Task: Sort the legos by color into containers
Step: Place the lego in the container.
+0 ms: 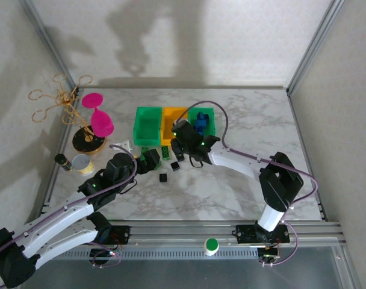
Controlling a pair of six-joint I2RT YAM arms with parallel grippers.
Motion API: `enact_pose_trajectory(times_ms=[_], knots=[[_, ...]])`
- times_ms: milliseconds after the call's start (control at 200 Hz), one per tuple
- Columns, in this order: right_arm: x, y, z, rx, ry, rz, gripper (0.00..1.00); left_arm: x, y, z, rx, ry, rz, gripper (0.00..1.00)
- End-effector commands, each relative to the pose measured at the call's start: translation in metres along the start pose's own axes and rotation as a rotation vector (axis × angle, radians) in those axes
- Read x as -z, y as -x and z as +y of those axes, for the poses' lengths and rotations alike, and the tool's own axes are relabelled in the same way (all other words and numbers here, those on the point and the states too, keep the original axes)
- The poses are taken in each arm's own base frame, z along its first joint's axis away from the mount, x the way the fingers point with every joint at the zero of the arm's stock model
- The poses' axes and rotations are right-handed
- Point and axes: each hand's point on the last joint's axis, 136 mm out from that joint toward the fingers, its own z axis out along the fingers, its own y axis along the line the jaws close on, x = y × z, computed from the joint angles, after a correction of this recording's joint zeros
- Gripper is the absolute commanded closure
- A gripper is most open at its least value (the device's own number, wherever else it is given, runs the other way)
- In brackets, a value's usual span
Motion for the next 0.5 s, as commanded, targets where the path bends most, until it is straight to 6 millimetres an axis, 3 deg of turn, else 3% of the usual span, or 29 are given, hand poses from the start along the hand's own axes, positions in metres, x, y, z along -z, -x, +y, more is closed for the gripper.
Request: enact_pose_trajectory(times_ms=[0, 225, 496], knots=[[-0.022, 0.014, -0.004, -0.03, -0.022, 0.012, 0.73, 0.002, 0.024, -0.007, -0.008, -0.002, -0.078, 0.0], [-0.06, 0.037, -0.014, -0.023, -0.06, 0.003, 0.73, -0.002, 0.031, -0.003, -0.034, 0.024, -0.106, 0.0], [-0.104, 0.041, -0.028, -0.002, -0.081, 0.026, 0.73, -0.011, 0.036, 0.004, -0.088, 0.066, -0.13, 0.0]])
